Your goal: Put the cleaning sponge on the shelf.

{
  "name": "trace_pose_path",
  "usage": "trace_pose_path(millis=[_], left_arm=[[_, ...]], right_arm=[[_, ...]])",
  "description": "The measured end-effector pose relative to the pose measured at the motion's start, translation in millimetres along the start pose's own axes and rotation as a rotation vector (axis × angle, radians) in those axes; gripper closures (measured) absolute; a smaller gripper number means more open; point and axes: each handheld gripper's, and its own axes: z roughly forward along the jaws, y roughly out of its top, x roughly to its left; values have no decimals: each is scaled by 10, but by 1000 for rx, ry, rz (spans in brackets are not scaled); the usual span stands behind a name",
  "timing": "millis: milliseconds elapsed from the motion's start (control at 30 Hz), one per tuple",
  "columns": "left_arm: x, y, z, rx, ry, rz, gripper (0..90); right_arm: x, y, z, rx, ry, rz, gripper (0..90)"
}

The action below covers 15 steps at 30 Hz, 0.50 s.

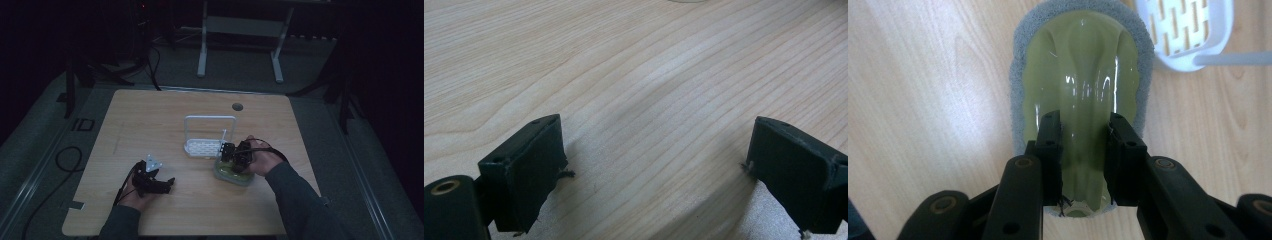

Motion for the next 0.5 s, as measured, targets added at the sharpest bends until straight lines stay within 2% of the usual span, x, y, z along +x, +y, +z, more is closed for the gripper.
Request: trace_pose_path(millis=[267,500], left_arm=[[0,0,0,1,0,0,85],[0,0,0,0,0,0,85]], right_arm=[[-38,89,-1,-27,2,-8,716],[-51,199,-36,-46,-30,-37,717]])
